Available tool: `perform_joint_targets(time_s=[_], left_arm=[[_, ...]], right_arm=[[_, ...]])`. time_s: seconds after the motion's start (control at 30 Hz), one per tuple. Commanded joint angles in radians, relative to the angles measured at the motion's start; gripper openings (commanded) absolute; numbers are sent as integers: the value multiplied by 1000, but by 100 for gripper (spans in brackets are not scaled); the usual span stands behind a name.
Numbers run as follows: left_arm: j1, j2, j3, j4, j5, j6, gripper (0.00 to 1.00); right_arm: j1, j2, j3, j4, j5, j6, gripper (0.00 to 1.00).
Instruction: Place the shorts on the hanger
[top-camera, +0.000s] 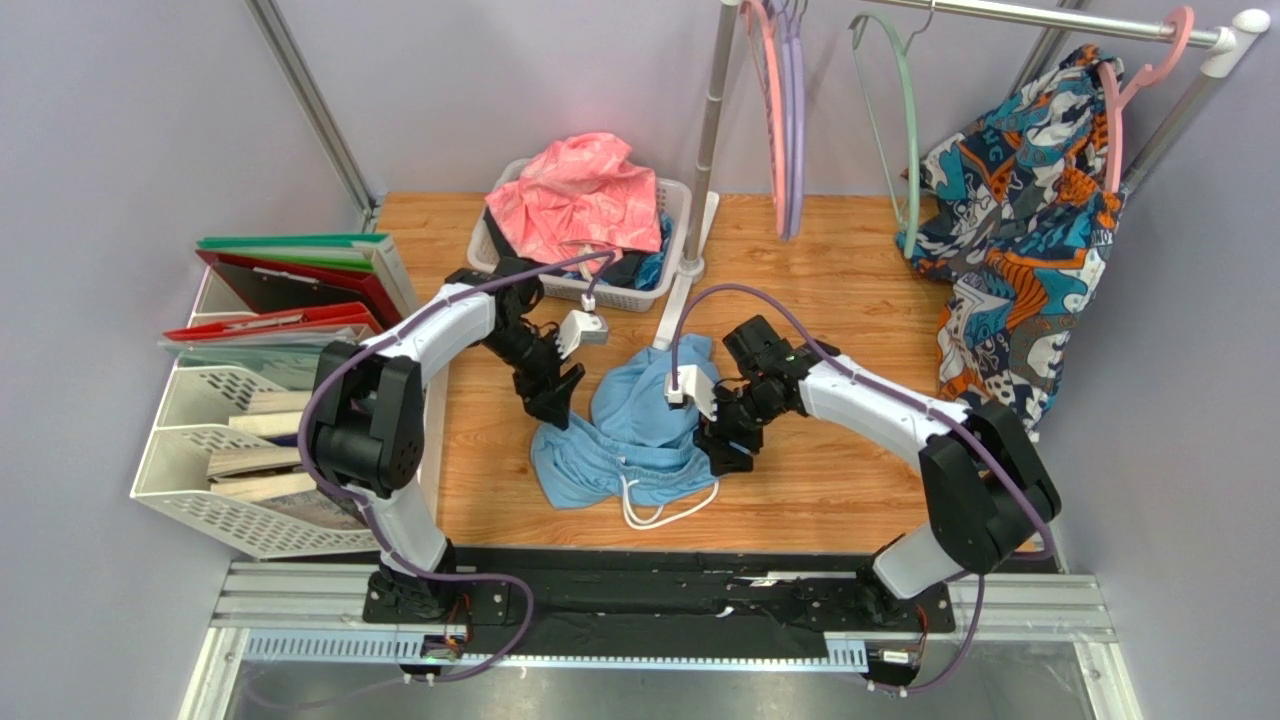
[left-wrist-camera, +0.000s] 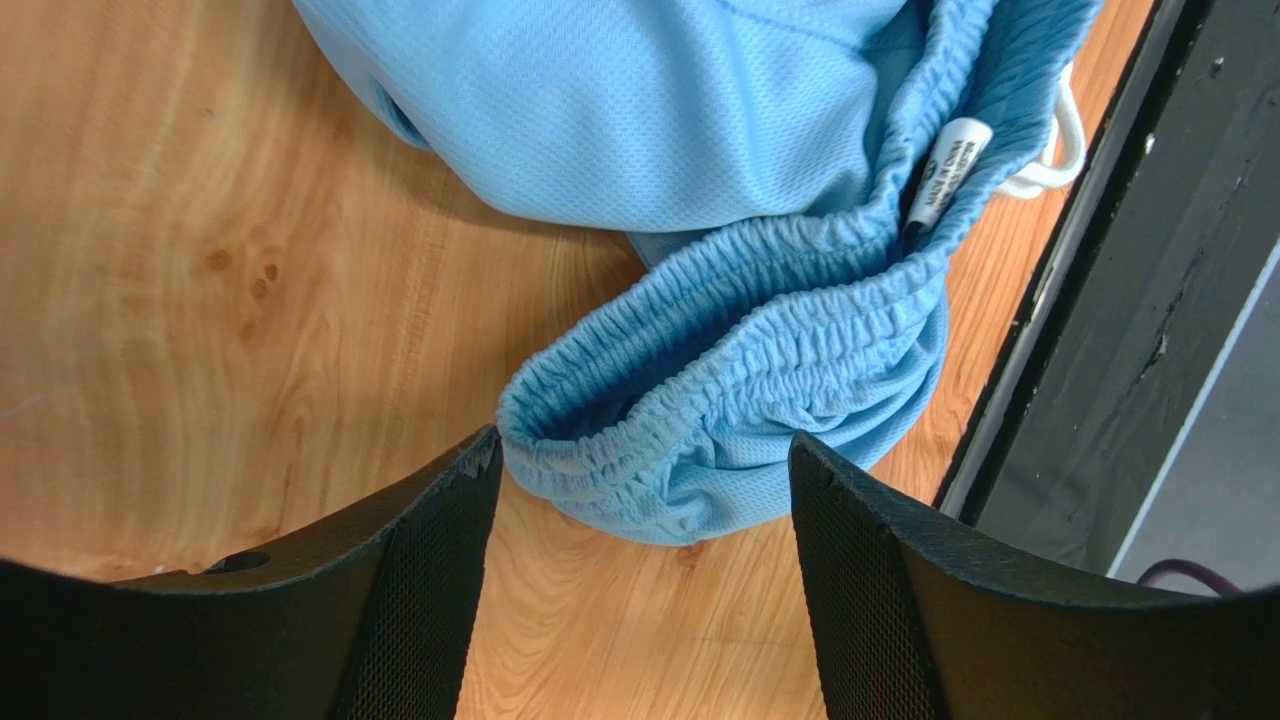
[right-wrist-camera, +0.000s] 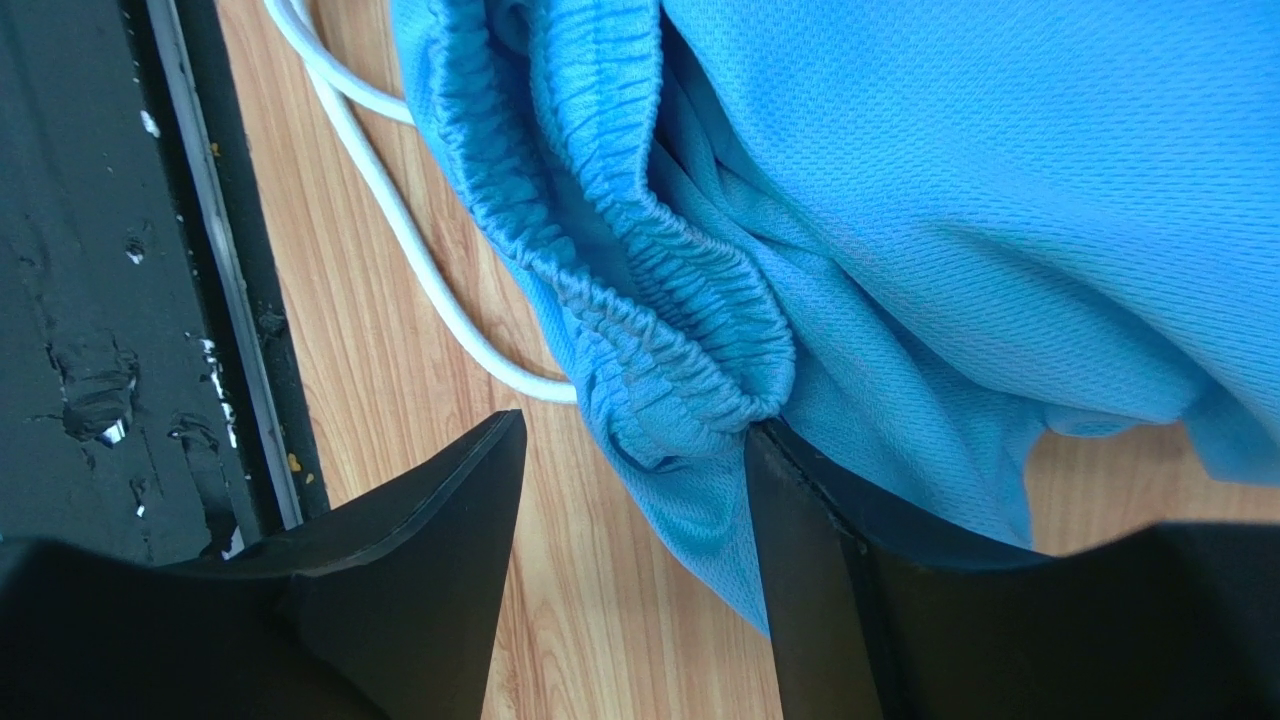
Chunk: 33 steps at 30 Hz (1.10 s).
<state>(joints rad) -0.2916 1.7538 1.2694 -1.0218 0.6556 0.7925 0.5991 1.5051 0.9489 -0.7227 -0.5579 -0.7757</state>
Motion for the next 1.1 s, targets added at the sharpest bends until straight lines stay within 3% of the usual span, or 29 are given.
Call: perform_joint_targets(time_s=[0.0, 0.3, 0.4, 0.47, 0.5, 0.53, 0.57, 0.67, 0.87, 1.07], left_arm=[[6, 33, -21, 26, -2, 24, 74], [6, 58, -50, 31, 10, 62, 76], [8, 67, -53, 45, 7, 56, 74], [8, 69, -50, 49, 16, 51, 67], [8, 67, -45, 45, 24, 47, 54], [8, 61, -39, 37, 30, 45, 45], [8, 49, -36, 31, 51, 44, 29], [8, -34, -30, -3, 93, 16, 0], [8, -293, 67, -116, 148, -82, 0], [6, -491, 346, -116, 128, -263, 0]], right_arm=[[4, 59, 16, 61, 4, -27, 60], [5, 76, 27, 89, -19, 26, 53], [4, 76, 25, 92, -11, 38, 33], [5, 78, 31, 91, -2, 49, 23], [5, 75, 36, 83, 3, 56, 9], [5, 64, 45, 63, 10, 62, 3], [5, 54, 53, 51, 16, 69, 0], [1, -29, 86, -23, 30, 104, 0], [-21, -280, 203, -178, 94, 162, 0], [-24, -408, 468, -245, 275, 207, 0]])
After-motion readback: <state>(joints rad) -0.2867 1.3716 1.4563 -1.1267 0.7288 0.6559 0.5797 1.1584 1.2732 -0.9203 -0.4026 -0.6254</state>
